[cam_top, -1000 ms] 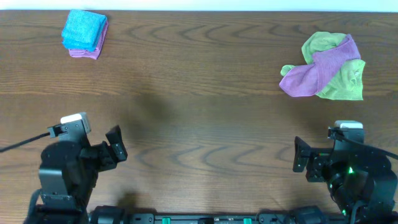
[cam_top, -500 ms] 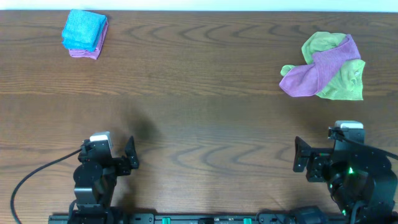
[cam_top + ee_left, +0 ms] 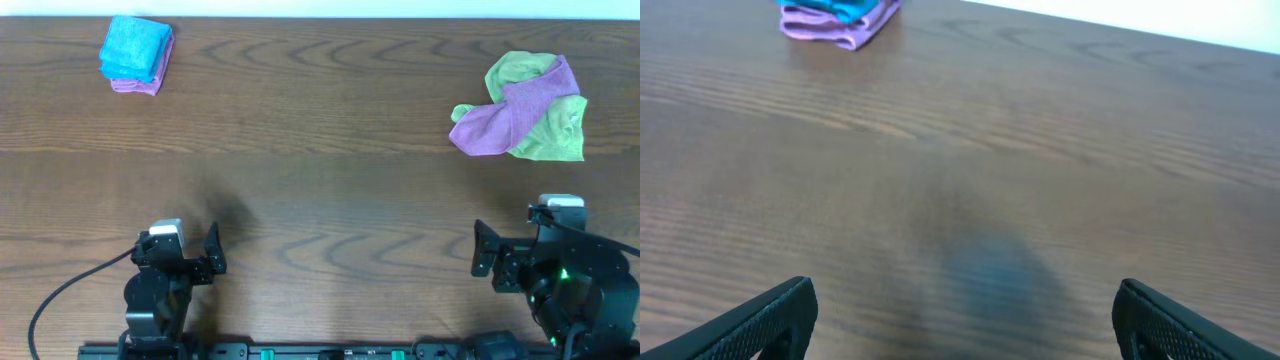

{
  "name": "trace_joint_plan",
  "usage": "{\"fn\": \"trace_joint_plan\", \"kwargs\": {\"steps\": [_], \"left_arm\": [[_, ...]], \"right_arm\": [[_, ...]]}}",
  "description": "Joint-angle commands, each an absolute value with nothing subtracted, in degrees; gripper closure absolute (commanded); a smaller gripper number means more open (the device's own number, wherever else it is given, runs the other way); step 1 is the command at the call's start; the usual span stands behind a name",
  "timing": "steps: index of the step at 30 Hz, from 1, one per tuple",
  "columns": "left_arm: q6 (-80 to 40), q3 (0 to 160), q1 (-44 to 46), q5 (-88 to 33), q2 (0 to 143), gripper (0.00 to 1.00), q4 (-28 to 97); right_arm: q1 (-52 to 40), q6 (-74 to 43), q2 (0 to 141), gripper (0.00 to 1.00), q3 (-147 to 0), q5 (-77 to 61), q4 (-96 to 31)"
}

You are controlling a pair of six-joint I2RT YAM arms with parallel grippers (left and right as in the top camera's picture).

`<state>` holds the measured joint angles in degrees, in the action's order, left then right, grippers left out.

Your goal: Fold the cloth

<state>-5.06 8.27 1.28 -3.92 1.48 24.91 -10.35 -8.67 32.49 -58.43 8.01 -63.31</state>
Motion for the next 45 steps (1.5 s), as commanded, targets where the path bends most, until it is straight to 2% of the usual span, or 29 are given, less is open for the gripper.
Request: {"fn": "trace_joint_plan", "kwargs": {"steps": [1, 30, 33, 37, 45], "left_arm": [[-4.3, 7.1, 1.0, -4.1, 0.2, 0.05, 24.7], [-4.3, 7.1, 1.1, -4.5, 0.3, 0.05, 24.7], [-4.3, 7.1, 1.1, -4.5, 0.3, 0.05, 24.7], [-4.3, 7.1, 1.1, -4.5, 0.3, 0.05, 24.7], [-4.3, 7.1, 1.1, -4.5, 0.3, 0.05, 24.7]], "right_arm": [[-10.2, -8.1, 32.2, 0.01, -58.7, 8.8, -63.3], [-10.0, -7.0, 32.1, 0.01, -58.6, 9.6, -63.2], [-5.8, -6.3, 30.0, 0.01, -57.1, 7.6, -62.5], [-0.7, -6.3, 23.2, 0.01, -48.2, 2.9, -56.1], [-0.8, -6.4, 8.7, 0.01, -27.4, 1.0, -46.3]]}}
